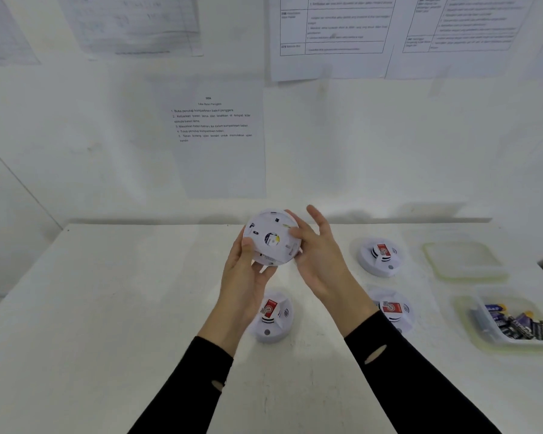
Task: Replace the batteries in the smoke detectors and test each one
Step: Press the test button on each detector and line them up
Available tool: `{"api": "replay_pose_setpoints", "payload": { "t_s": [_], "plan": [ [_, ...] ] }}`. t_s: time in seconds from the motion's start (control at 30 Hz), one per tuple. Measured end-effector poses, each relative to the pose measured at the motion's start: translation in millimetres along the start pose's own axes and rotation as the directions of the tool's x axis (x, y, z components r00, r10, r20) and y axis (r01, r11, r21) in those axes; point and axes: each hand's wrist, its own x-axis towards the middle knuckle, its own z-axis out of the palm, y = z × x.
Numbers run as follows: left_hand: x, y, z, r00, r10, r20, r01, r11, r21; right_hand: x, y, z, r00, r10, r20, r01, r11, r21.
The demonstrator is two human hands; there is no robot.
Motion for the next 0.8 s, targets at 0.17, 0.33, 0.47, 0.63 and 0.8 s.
{"api": "replay_pose_setpoints", "payload": {
  "t_s": [0.17,0.33,0.47,0.63,0.8],
  "plan": [
    [10,19,-9,0.983,-0.183,0.022,0.182,0.983,0.036,-13,-5,-3,0.953,-0.228,0.199,0.295,0.844,-0.447],
    [18,29,-16,0.97,-0.241,0.008,0.242,0.97,-0.016,-18,0,-15,0.86,-0.276,0.429,0.51,0.469,-0.721],
    [22,26,-21,0.982,-0.188,0.031,0.186,0.98,0.075,-20,10,-23,0.846,-0.253,0.47,0.531,0.479,-0.699],
    [23,22,-29,0.994,-0.089,0.056,0.083,0.992,0.094,-16,16,-14,0.958,-0.153,0.242,0.278,0.698,-0.66],
    [34,24,-44,0.998,-0.061,0.028,0.057,0.989,0.135,12,25,-10,0.985,-0.076,0.156,0.163,0.71,-0.685]
  ]
}}
